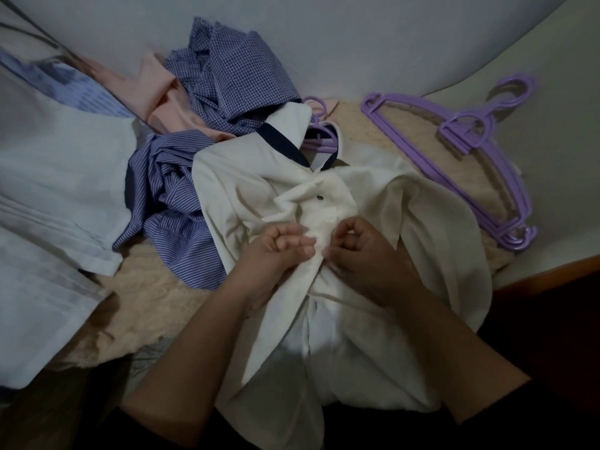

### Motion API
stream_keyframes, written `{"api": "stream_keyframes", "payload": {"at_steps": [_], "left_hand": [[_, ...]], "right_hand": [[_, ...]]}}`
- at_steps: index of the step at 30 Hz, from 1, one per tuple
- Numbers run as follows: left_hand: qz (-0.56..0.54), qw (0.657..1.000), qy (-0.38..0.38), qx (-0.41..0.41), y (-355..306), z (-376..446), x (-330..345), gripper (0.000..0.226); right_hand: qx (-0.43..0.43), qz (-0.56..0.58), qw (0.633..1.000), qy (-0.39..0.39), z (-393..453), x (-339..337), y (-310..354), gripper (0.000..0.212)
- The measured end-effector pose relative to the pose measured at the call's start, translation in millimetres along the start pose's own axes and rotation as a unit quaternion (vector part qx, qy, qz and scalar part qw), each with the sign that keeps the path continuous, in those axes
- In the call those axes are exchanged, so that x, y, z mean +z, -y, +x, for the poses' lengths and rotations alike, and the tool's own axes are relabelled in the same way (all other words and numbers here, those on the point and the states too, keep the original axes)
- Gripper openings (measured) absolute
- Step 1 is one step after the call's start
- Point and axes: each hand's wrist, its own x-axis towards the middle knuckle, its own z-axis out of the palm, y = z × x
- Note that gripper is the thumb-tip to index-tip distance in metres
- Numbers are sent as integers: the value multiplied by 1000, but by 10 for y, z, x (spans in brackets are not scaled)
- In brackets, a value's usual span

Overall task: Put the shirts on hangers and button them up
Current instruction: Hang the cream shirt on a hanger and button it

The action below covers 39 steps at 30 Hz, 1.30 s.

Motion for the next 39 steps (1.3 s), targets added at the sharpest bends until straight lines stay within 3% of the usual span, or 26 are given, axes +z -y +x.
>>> {"api": "stream_keyframes", "payload": {"at_steps": [2, 3, 5, 7, 15, 18, 21, 25, 30, 35, 37, 39], "left_hand": [[77, 996, 48, 18, -147, 84, 4, 55], [167, 983, 73, 21, -190, 124, -8, 66], [350, 931, 102, 23, -182, 202, -90, 86], [404, 908, 109, 20, -123, 238, -189, 96], [326, 938, 115, -7, -153, 198, -259, 100], [316, 945, 80, 10, -277, 233, -226, 89], [307, 950, 31, 49, -443, 306, -109, 72], [309, 943, -26, 116, -705, 457, 70, 47], [380, 892, -124, 210, -1057, 743, 267, 18], [498, 778, -219, 315, -1375, 1152, 489, 19], [557, 734, -238, 307, -1454, 1320, 535, 30], [620, 714, -223, 237, -1510, 1413, 549, 31]], "right_hand": [[-22, -23, 999, -14, 89, -84, 125, 30], [-32, -52, 998, -24, 124, -122, 164, 31], [-29, -103, 994, -32, 165, -182, 173, 33], [0, -134, 991, -5, 164, -212, 121, 38], [29, -237, 968, 74, 39, -194, 100, 66], [-1, -278, 960, 25, 48, -155, 189, 51], [-24, -212, 975, -55, 164, -102, 280, 28], [-60, -246, 961, -108, 452, -105, 470, 19], [-112, -273, 940, -174, 893, -153, 760, 21], [-168, -287, 912, -239, 1353, -188, 917, 21], [-154, -308, 914, -213, 1490, -224, 912, 30], [-111, -318, 928, -161, 1555, -257, 894, 44]]}}
